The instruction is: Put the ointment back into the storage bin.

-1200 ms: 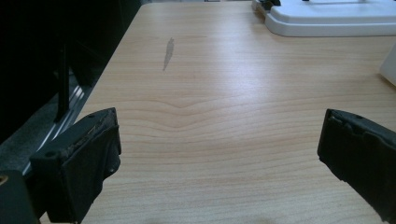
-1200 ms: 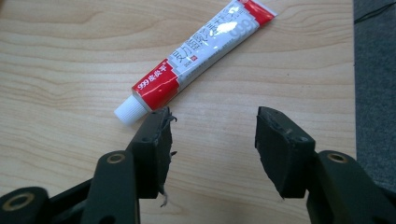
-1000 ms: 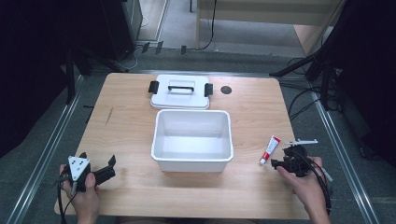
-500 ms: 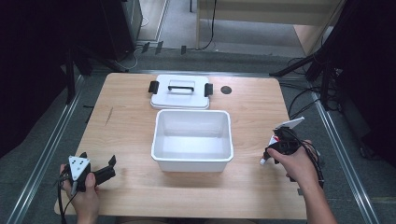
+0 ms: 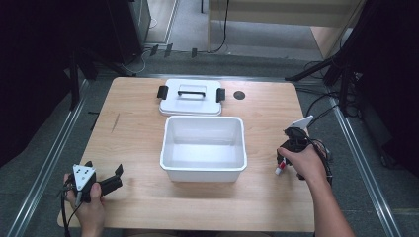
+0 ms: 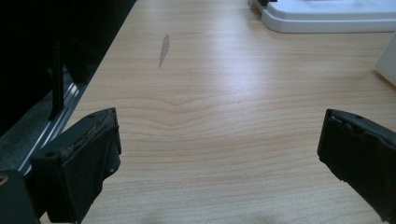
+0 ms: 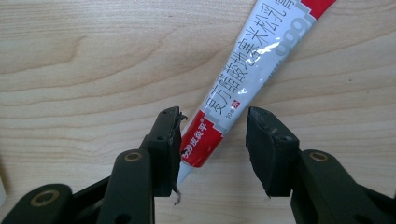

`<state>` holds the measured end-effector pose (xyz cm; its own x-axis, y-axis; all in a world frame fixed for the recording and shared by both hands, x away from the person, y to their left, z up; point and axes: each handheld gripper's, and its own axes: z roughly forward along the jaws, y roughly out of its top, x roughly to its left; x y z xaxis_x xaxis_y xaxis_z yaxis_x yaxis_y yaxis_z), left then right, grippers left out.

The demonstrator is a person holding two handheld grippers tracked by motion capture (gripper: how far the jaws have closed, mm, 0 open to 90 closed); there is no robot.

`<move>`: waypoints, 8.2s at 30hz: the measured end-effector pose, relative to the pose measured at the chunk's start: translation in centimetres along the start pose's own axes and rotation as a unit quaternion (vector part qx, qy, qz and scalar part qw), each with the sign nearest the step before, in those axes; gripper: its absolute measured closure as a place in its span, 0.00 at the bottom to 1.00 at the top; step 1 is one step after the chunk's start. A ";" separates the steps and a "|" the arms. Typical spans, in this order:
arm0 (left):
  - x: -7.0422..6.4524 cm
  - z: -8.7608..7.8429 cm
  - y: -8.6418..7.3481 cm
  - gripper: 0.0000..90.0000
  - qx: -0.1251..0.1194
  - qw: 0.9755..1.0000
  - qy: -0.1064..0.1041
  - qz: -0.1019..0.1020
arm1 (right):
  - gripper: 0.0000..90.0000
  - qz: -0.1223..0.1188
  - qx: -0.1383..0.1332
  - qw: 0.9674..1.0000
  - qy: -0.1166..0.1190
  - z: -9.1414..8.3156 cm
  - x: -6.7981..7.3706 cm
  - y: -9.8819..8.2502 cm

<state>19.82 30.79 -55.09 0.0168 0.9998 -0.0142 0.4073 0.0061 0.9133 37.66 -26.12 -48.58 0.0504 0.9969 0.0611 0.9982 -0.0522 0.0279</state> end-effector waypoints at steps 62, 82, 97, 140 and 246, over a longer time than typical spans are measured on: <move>-0.2 0.1 0.0 0.04 0.006 1.000 0.004 0.009 | 0.78 -0.160 -0.009 0.986 -0.043 1.9 1.8 0.5; -0.2 0.1 0.0 0.04 0.007 1.000 0.005 0.009 | 0.80 -0.175 0.006 0.984 -0.031 1.2 1.4 0.6; -0.2 0.1 0.1 0.04 0.006 1.000 0.005 0.009 | 0.80 -0.203 -0.019 0.979 -0.008 -3.4 3.3 0.8; -0.1 0.2 0.1 0.04 0.006 1.000 0.003 0.003 | 0.80 -0.349 -0.072 0.934 0.025 -12.4 12.3 0.2; -0.1 0.2 0.1 0.05 0.007 1.000 0.000 0.005 | 0.80 -0.672 0.009 0.740 -0.002 -2.6 21.0 -3.0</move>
<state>20.00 30.70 -55.09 0.0203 0.9998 -0.0056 0.4197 -0.0035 0.9077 35.68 -5.21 -44.80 -0.9890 0.1476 -0.0126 0.1468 0.9880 0.0473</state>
